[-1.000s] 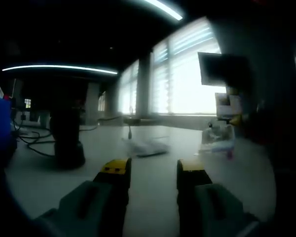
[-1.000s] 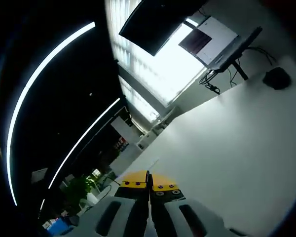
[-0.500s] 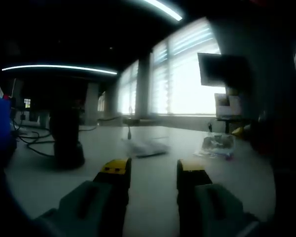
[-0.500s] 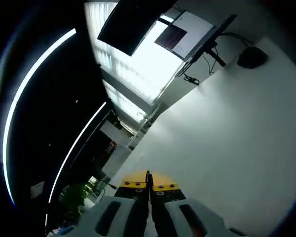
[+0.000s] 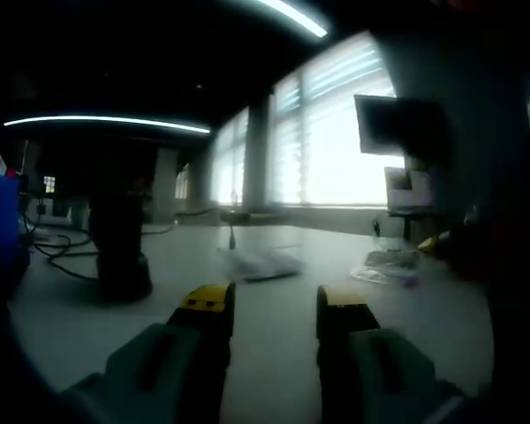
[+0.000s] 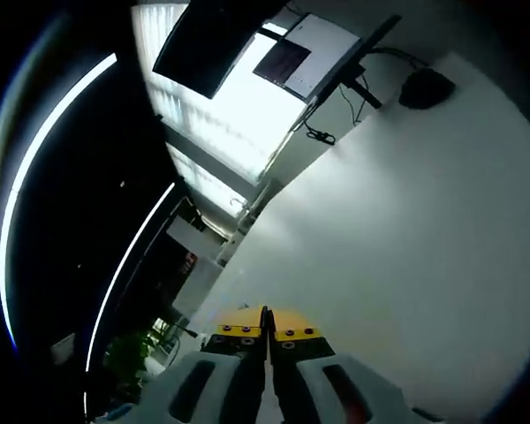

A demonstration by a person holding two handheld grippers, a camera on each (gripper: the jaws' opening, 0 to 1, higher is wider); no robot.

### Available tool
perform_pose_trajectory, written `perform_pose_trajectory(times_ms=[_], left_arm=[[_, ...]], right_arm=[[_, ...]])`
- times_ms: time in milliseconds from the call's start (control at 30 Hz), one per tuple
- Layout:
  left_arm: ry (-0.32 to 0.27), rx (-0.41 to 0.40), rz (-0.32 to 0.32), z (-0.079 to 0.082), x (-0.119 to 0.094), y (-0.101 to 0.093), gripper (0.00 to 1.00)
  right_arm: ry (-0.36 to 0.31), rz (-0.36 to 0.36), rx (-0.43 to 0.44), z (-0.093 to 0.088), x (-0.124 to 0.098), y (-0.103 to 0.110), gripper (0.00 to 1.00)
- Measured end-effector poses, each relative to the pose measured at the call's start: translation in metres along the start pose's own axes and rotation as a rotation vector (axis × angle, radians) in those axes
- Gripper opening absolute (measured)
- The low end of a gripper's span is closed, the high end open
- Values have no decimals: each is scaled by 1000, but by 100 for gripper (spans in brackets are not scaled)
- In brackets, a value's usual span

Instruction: Clip sheet goods on table flip sheet goods clip sheet goods scan sheet goods put sheet goods back to table

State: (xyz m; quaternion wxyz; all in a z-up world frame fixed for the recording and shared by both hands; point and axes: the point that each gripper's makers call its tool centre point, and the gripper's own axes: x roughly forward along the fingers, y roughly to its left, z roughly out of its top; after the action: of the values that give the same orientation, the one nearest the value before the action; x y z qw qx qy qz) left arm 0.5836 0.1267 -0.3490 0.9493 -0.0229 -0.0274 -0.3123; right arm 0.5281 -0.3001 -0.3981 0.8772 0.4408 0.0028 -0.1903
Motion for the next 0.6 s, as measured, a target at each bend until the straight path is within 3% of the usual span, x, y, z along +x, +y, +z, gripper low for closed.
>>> perform_pose_trajectory(times_ms=[100,300,467,600], left_arm=[[1,2,-1,0,0,0,30],[0,1,1,0,0,0,30],[-6,-4,3,1,0,1,30],[-5,-1,3,1,0,0,30]], right_arm=[[4,9,7,-1,0,2,2],[-15,90,-63,0,0,22,37],[-27,139,-100,7,1,34,53],[-11,179,-189,6,1,43,62]])
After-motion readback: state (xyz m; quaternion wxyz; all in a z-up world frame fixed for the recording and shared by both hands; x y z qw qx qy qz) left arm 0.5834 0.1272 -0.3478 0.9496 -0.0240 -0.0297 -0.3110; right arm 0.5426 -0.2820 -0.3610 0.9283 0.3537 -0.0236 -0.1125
